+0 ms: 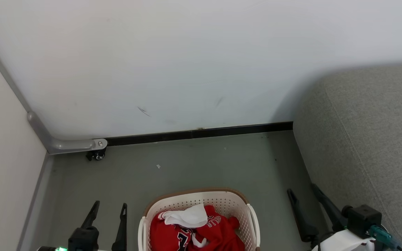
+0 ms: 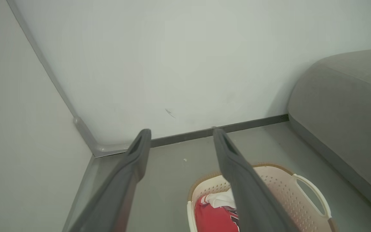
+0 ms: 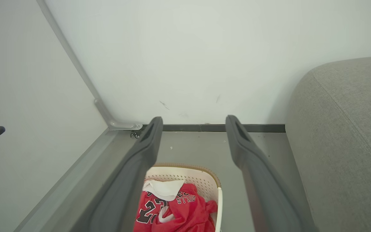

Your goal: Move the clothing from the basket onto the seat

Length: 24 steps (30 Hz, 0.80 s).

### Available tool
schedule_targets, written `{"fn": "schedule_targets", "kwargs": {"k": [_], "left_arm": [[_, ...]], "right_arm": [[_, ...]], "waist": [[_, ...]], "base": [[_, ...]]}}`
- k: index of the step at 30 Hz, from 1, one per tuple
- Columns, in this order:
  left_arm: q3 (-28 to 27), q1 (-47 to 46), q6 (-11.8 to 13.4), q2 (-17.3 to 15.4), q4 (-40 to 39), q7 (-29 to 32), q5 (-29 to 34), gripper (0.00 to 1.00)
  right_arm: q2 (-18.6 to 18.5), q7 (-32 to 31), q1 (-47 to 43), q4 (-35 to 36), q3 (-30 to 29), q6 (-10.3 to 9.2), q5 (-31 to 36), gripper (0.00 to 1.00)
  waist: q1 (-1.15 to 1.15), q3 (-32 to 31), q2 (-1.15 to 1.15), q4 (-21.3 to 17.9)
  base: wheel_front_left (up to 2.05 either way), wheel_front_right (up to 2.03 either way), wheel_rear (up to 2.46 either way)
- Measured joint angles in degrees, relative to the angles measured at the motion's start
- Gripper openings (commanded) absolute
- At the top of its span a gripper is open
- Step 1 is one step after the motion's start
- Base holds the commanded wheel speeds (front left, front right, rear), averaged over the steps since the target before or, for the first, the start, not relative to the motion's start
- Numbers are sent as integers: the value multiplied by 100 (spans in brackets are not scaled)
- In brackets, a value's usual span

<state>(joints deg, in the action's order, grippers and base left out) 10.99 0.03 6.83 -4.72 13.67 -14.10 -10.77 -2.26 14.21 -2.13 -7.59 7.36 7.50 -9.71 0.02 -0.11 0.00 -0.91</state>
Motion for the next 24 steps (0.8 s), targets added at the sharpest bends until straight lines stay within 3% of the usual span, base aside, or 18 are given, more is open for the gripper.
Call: {"fn": "schedule_targets", "kwargs": {"k": [17,24], "left_arm": [[548,-720,-366,18,620,290,255,100],[686,-1073,-404,89,947,347,296,100]], "right_arm": [[1,8,86,398,-266,0,171,100],[0,9,311,568,-347,0,172,100]], "waist": [[-1,604,0,-148],[0,964,0,-239]], "base": [[0,0,0],[0,0,0]]}}
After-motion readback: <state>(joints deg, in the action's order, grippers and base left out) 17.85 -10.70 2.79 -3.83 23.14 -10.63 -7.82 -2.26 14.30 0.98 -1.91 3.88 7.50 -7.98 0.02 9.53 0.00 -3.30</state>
